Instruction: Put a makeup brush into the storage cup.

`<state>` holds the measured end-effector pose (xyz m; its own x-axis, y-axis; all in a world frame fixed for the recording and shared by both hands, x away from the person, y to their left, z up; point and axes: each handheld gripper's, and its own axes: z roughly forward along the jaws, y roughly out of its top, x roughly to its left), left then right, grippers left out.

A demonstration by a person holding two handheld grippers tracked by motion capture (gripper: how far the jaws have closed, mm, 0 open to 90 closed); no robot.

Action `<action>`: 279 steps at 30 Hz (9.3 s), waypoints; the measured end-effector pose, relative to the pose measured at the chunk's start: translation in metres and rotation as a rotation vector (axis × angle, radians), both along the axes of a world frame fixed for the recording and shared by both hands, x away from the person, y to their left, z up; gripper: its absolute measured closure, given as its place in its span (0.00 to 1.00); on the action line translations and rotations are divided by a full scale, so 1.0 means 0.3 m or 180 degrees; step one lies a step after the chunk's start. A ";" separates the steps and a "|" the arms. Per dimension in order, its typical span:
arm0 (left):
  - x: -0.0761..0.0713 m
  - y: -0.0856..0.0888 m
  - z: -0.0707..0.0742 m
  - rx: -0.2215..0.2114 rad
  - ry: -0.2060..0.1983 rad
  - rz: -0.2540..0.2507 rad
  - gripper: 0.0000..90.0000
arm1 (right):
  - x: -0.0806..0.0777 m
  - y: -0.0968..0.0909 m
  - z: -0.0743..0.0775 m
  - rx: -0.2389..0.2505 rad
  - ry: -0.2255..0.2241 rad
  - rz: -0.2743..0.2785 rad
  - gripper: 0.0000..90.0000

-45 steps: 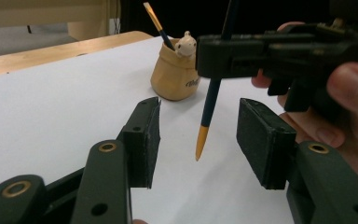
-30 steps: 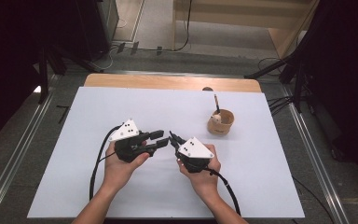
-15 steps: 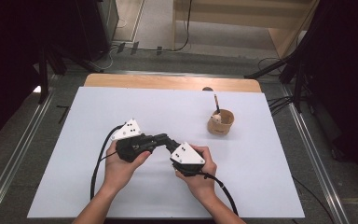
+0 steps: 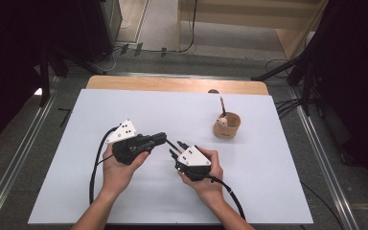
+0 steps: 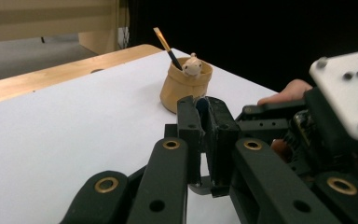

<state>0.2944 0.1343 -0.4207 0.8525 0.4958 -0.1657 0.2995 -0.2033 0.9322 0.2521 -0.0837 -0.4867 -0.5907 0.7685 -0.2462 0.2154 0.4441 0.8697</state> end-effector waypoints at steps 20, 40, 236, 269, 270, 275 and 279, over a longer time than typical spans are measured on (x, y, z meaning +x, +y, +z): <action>0.023 -0.005 -0.021 0.0003 0.0274 -0.0059 0.74 | 0.011 -0.024 -0.008 -0.0629 -0.0227 -0.0007 0.95; 0.024 -0.010 -0.024 0.0116 0.0314 -0.0104 0.96 | -0.004 -0.007 -0.016 -0.1374 -0.0733 -0.0074 0.94; -0.184 0.422 -0.182 0.0029 -0.0507 0.0918 0.00 | 0.105 -0.534 0.232 0.1782 -0.0274 -0.0753 0.94; -0.183 0.428 -0.183 -0.0005 -0.0503 0.0921 0.00 | 0.189 -0.609 0.160 0.1494 -0.0428 -0.1053 0.94; -0.184 0.428 -0.183 -0.0004 -0.0503 0.0921 0.00 | 0.192 -0.609 0.152 0.1518 -0.0440 -0.1061 0.94; -0.184 0.425 -0.184 0.0012 -0.0508 0.0905 0.00 | 0.207 -0.613 0.119 0.1501 -0.0392 -0.1105 0.94; -0.184 0.422 -0.185 0.0015 -0.0503 0.0907 0.00 | 0.216 -0.612 0.097 0.1487 -0.0335 -0.1114 0.94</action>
<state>0.2394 0.2611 -0.4761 0.6943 0.7186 -0.0394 0.1965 -0.1365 0.9710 0.3168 -0.2673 -0.4577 -0.2732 0.9542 0.1215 0.1821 -0.0727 0.9806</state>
